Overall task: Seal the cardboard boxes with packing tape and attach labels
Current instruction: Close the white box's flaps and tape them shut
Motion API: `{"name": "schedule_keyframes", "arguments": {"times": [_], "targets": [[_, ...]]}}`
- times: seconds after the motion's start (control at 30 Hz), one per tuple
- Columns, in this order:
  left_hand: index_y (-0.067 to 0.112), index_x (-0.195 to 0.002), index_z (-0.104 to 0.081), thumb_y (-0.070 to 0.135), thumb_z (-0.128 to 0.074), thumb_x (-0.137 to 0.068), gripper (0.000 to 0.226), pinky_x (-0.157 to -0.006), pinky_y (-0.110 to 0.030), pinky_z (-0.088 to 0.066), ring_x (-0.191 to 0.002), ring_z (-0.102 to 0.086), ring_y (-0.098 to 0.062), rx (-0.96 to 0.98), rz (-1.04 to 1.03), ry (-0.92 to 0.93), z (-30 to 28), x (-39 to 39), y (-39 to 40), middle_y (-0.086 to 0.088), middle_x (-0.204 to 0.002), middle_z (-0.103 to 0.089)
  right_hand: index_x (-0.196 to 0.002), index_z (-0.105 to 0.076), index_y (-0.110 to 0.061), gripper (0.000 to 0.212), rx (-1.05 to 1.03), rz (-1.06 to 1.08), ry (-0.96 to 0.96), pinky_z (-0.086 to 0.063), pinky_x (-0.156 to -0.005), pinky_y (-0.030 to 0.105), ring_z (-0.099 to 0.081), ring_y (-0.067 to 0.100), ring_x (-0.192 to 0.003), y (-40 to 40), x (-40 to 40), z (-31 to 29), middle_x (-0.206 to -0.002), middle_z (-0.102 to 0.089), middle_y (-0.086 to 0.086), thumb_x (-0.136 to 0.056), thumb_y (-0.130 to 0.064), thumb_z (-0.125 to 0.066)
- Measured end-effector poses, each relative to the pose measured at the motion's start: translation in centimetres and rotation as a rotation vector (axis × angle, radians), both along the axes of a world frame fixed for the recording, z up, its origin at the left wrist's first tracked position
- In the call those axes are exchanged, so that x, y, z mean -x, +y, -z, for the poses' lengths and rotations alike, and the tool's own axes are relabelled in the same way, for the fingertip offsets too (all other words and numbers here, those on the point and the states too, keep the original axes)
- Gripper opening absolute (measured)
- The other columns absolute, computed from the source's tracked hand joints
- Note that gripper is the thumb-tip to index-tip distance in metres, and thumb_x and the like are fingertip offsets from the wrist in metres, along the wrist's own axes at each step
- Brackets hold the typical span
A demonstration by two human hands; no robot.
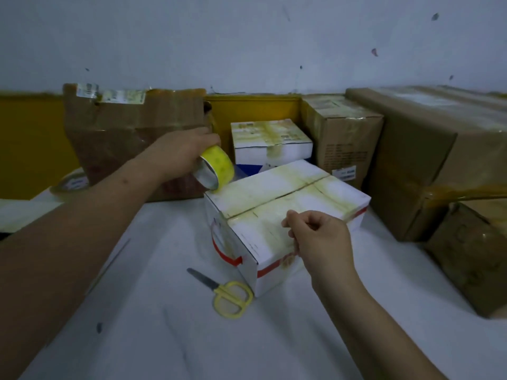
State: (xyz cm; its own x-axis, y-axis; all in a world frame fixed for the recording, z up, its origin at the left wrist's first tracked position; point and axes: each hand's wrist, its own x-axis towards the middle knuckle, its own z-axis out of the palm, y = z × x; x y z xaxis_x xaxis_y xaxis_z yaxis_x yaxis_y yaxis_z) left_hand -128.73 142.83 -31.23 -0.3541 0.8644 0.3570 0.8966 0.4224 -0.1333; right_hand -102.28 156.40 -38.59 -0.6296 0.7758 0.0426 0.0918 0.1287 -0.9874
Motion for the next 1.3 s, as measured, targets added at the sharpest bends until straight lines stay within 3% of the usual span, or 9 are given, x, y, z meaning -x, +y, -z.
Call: {"name": "schedule_keyframes", "arguments": {"times": [0.1, 0.23, 0.33, 0.5, 0.73, 0.87, 0.93, 1.13, 1.3], "targets": [[0.021, -0.115, -0.064, -0.001, -0.065, -0.078, 0.044, -0.077, -0.038, -0.051, -0.101, -0.065, -0.034, -0.007, -0.03, -0.009, 0.5, 1.2, -0.4, -0.01, -0.115, -0.068, -0.069, -0.073, -0.013, 0.031, 0.013, -0.012, -0.023, -0.039, -0.049, 0.016, -0.051, -0.002, -0.043, -0.8, -1.8, 0.9, -0.051, -0.061, -0.012, -0.094, -0.028, -0.064], [0.027, -0.115, -0.061, 0.0, -0.062, -0.082, 0.043, -0.074, -0.044, -0.055, -0.095, -0.064, -0.032, 0.057, -0.025, 0.001, 0.6, 0.1, 0.9, -0.01, -0.111, -0.069, -0.066, -0.073, -0.014, 0.033, 0.05, -0.001, -0.003, -0.04, -0.052, 0.021, -0.05, 0.0, -0.043, -1.8, -2.9, 1.7, -0.049, -0.059, -0.011, -0.095, -0.028, -0.064], [0.028, -0.124, -0.062, 0.004, -0.058, -0.087, 0.044, -0.075, -0.04, -0.052, -0.1, -0.064, -0.035, 0.07, -0.017, 0.042, -0.2, -0.4, 1.8, -0.011, -0.116, -0.068, -0.066, -0.072, -0.014, 0.033, 0.082, 0.045, 0.015, -0.042, -0.055, 0.023, -0.05, 0.0, -0.044, -1.6, -3.2, 1.8, -0.05, -0.059, -0.012, -0.094, -0.029, -0.064], [0.029, -0.12, -0.062, 0.009, -0.061, -0.09, 0.037, -0.077, -0.043, -0.054, -0.094, -0.064, -0.035, 0.131, -0.104, 0.087, -1.5, 1.3, 1.3, -0.015, -0.112, -0.067, -0.076, -0.07, 0.002, 0.035, 0.106, 0.039, 0.042, -0.043, -0.055, 0.024, -0.045, 0.004, -0.045, -1.8, -3.7, 3.1, -0.049, -0.053, -0.008, -0.095, -0.026, -0.062], [0.027, -0.128, -0.06, 0.008, -0.054, -0.096, 0.038, -0.087, -0.041, -0.053, -0.104, -0.062, -0.035, 0.134, -0.148, 0.005, 1.4, 1.2, 2.2, -0.016, -0.125, -0.063, -0.07, -0.07, -0.009, 0.034, 0.029, 0.048, 0.043, -0.047, -0.061, 0.033, -0.049, 0.018, -0.054, -2.5, -3.3, 5.2, -0.061, -0.063, 0.004, -0.095, -0.029, -0.063], [0.024, -0.133, -0.061, 0.006, -0.049, -0.098, 0.041, -0.092, -0.044, -0.052, -0.11, -0.06, -0.038, 0.058, -0.178, -0.042, 2.5, 1.3, 2.7, -0.017, -0.13, -0.061, -0.07, -0.069, -0.015, 0.032, -0.063, 0.054, 0.046, -0.044, -0.053, 0.02, -0.056, 0.008, -0.058, -2.8, -2.8, 5.6, -0.065, -0.066, -0.006, -0.096, -0.03, -0.061], [0.026, -0.131, -0.061, 0.007, -0.05, -0.098, 0.04, -0.09, -0.047, -0.053, -0.109, -0.061, -0.038, 0.018, -0.178, -0.046, 2.9, 1.5, 2.7, -0.016, -0.129, -0.062, -0.071, -0.069, -0.015, 0.031, -0.058, 0.045, 0.049, -0.041, -0.052, 0.013, -0.056, 0.001, -0.058, -2.8, -2.7, 5.7, -0.063, -0.065, -0.011, -0.097, -0.03, -0.06], [0.024, -0.126, -0.06, 0.006, -0.057, -0.093, 0.038, -0.076, -0.044, -0.055, -0.098, -0.062, -0.037, 0.024, -0.156, 0.068, 2.9, 2.5, 3.3, -0.014, -0.115, -0.062, -0.073, -0.069, -0.013, 0.033, -0.07, 0.047, 0.037, -0.041, -0.052, 0.014, -0.051, 0.002, -0.055, -2.9, -2.7, 6.3, -0.063, -0.063, -0.005, -0.097, -0.033, -0.059], [0.025, -0.13, -0.058, 0.008, -0.056, -0.094, 0.04, -0.077, -0.046, -0.056, -0.097, -0.063, -0.037, 0.077, -0.196, 0.069, 3.4, 2.7, 4.3, -0.015, -0.113, -0.063, -0.071, -0.068, -0.014, 0.033, -0.071, 0.039, 0.033, -0.047, -0.059, 0.028, -0.054, 0.009, -0.059, -2.8, -2.6, 6.0, -0.069, -0.066, 0.0, -0.097, -0.033, -0.059]]}}
